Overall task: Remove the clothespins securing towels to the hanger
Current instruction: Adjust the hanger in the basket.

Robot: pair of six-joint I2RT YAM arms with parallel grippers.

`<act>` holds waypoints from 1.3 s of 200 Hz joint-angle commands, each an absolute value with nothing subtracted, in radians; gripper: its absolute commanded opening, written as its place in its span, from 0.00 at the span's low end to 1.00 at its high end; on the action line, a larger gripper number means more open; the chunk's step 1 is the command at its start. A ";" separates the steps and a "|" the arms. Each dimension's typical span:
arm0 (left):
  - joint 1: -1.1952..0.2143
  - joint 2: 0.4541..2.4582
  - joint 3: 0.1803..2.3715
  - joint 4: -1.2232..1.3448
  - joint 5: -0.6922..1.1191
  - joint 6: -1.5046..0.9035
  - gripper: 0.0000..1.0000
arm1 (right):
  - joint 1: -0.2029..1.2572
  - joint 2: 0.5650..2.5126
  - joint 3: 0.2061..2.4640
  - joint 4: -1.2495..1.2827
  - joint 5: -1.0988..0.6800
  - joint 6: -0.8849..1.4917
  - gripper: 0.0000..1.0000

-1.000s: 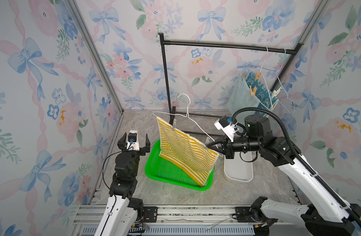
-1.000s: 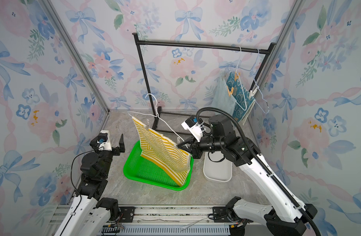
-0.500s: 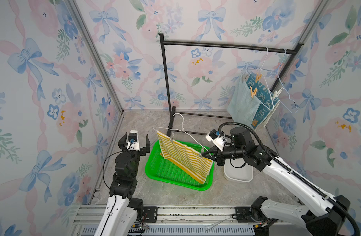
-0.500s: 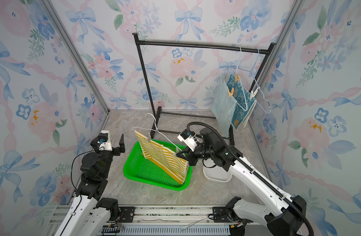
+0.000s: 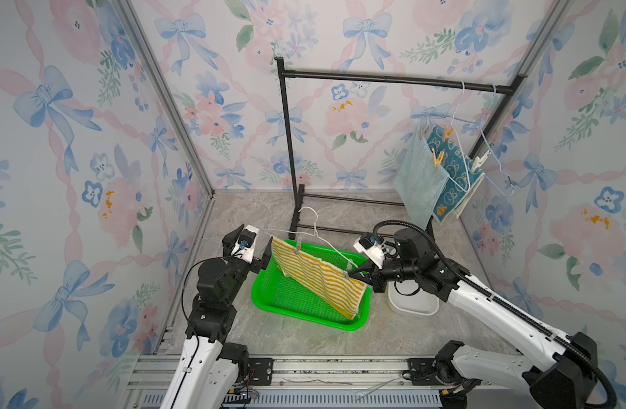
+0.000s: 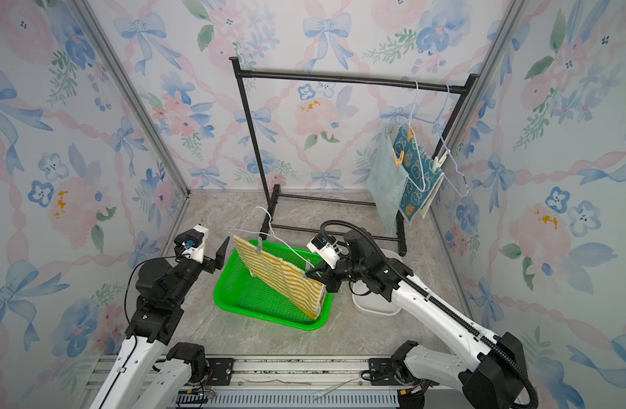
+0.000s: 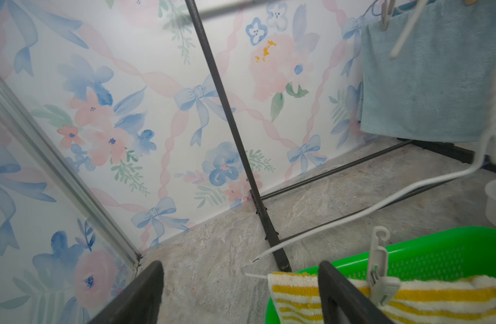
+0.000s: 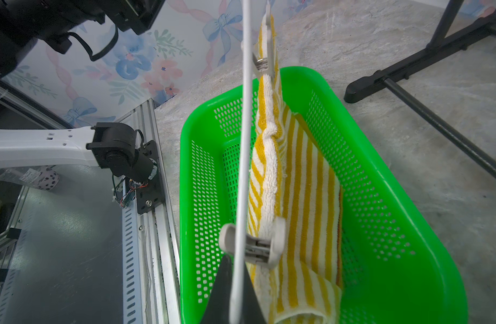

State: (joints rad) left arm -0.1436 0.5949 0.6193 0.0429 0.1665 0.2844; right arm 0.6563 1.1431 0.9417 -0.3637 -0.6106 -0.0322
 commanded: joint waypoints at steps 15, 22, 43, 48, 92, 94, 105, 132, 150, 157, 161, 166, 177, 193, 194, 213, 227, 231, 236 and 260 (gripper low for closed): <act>-0.149 0.606 0.720 -0.089 0.312 0.479 0.91 | 0.653 1.146 0.937 -0.314 -0.641 -0.059 0.00; -0.150 0.640 0.729 -0.106 0.330 0.515 0.92 | 0.652 1.148 0.939 -0.317 -0.643 -0.061 0.00; -0.151 0.672 0.801 -0.146 0.395 0.619 0.93 | 0.652 1.150 0.948 -0.325 -0.647 -0.066 0.00; -0.151 0.683 0.816 -0.161 0.414 0.648 0.92 | 0.652 1.150 0.950 -0.329 -0.648 -0.069 0.00; -0.183 0.786 0.912 -0.244 0.497 0.818 0.87 | 0.652 1.149 0.956 -0.341 -0.650 -0.071 0.00; -0.184 0.788 0.914 -0.243 0.501 0.821 0.86 | 0.652 1.149 0.955 -0.341 -0.651 -0.071 0.00; -0.192 0.812 0.922 -0.243 0.533 0.847 0.85 | 0.652 1.148 0.954 -0.342 -0.654 -0.072 0.00; -0.198 0.867 0.939 -0.265 0.602 0.901 0.81 | 0.652 1.147 0.959 -0.350 -0.658 -0.076 0.00; -0.202 0.903 0.940 -0.268 0.619 0.935 0.77 | 0.652 1.141 0.957 -0.351 -0.663 -0.076 0.00; -0.208 0.920 0.941 -0.269 0.619 0.950 0.75 | 0.652 1.140 0.957 -0.351 -0.666 -0.076 0.00; -0.209 0.928 0.944 -0.269 0.615 0.958 0.74 | 0.652 1.140 0.956 -0.351 -0.667 -0.076 0.00; -0.212 0.940 0.949 -0.268 0.610 0.963 0.72 | 0.652 1.138 0.957 -0.351 -0.669 -0.076 0.00; -0.217 0.962 0.961 -0.269 0.594 0.977 0.68 | 0.652 1.136 0.957 -0.350 -0.675 -0.076 0.00; -0.219 0.988 0.975 -0.269 0.595 0.997 0.64 | 0.653 1.137 0.959 -0.348 -0.682 -0.074 0.00; -0.220 0.989 0.976 -0.269 0.596 0.998 0.64 | 0.653 1.137 0.959 -0.347 -0.682 -0.074 0.00; -0.222 1.015 0.986 -0.269 0.612 1.001 0.59 | 0.653 1.140 0.961 -0.344 -0.691 -0.071 0.00; -0.227 1.028 0.988 -0.270 0.622 1.008 0.55 | 0.655 1.141 0.962 -0.337 -0.701 -0.069 0.00; -0.227 1.031 0.988 -0.269 0.625 1.009 0.54 | 0.654 1.140 0.963 -0.335 -0.704 -0.067 0.00; -0.229 1.035 0.989 -0.268 0.626 1.010 0.52 | 0.655 1.141 0.964 -0.334 -0.706 -0.066 0.00; -0.232 1.045 0.990 -0.269 0.639 1.015 0.43 | 0.658 1.141 0.968 -0.324 -0.713 -0.059 0.00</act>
State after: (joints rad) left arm -0.2260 1.0351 0.9672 -0.2573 0.5938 0.9821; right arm 0.6556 1.1477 0.9394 -0.3618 -0.6720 -0.0563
